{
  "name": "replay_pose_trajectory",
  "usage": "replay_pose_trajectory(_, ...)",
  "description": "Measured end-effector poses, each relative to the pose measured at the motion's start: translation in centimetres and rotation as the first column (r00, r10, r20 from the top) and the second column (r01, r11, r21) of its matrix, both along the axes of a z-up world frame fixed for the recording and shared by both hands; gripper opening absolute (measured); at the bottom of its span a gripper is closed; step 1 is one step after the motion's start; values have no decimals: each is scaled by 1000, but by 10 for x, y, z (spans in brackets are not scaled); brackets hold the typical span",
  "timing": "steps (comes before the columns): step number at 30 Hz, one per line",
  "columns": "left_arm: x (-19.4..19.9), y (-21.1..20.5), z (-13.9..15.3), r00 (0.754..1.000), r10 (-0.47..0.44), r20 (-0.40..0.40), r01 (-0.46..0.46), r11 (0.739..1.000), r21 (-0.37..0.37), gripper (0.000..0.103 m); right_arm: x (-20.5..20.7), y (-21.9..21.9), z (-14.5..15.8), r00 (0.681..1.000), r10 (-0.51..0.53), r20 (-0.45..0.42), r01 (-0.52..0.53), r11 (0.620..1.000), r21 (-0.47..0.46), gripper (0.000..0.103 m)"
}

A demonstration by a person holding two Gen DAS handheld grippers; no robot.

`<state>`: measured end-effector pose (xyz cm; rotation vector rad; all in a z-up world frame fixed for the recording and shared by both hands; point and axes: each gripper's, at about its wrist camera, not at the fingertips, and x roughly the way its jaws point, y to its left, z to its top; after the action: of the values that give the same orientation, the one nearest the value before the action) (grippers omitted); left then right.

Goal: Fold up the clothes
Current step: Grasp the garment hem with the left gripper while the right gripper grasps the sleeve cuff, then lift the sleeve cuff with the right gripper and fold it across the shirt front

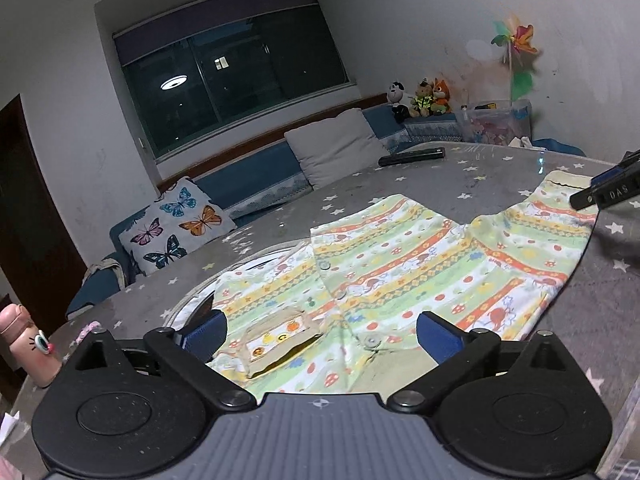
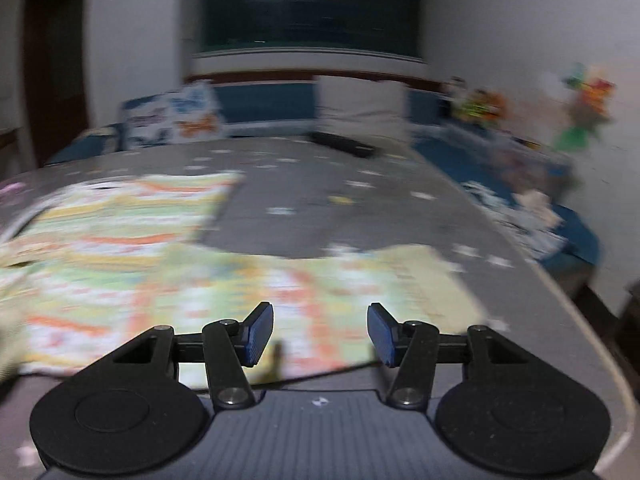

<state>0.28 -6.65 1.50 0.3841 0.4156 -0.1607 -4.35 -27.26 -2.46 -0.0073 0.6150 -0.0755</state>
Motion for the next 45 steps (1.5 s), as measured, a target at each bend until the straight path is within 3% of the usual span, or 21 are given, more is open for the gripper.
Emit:
replay_pose_trajectory(7,3,-6,-1,1000,-2,-15,2,1000,0,103,9,-50,-7,986,-168,13,168,986,-5,52)
replay_pose_trajectory(15,7,-10,-6,999,-1,-38,1,1000,15,103,14,-67,-20,981,-193,-23,194,980,50,42)
replay_pose_trajectory(20,8,-11,-7,999,4,-43,-4,1000,12,103,15,-68,-18,982,-187,-19,188,980,68,17)
replay_pose_trajectory(24,9,-11,-10,999,7,-53,-7,1000,11,103,14,-65,-13,984,-178,-5,178,980,87,8)
replay_pose_trajectory(29,11,-7,-17,997,21,-71,-20,1000,10,103,4,-49,11,991,-122,50,114,984,139,7)
replay_pose_trajectory(35,11,-1,-22,996,35,-80,-35,999,-6,103,-3,-11,54,991,11,132,-34,984,175,7)
replay_pose_trajectory(45,5,11,-26,996,46,-76,-50,998,-48,103,2,77,105,943,250,220,-289,942,169,7)
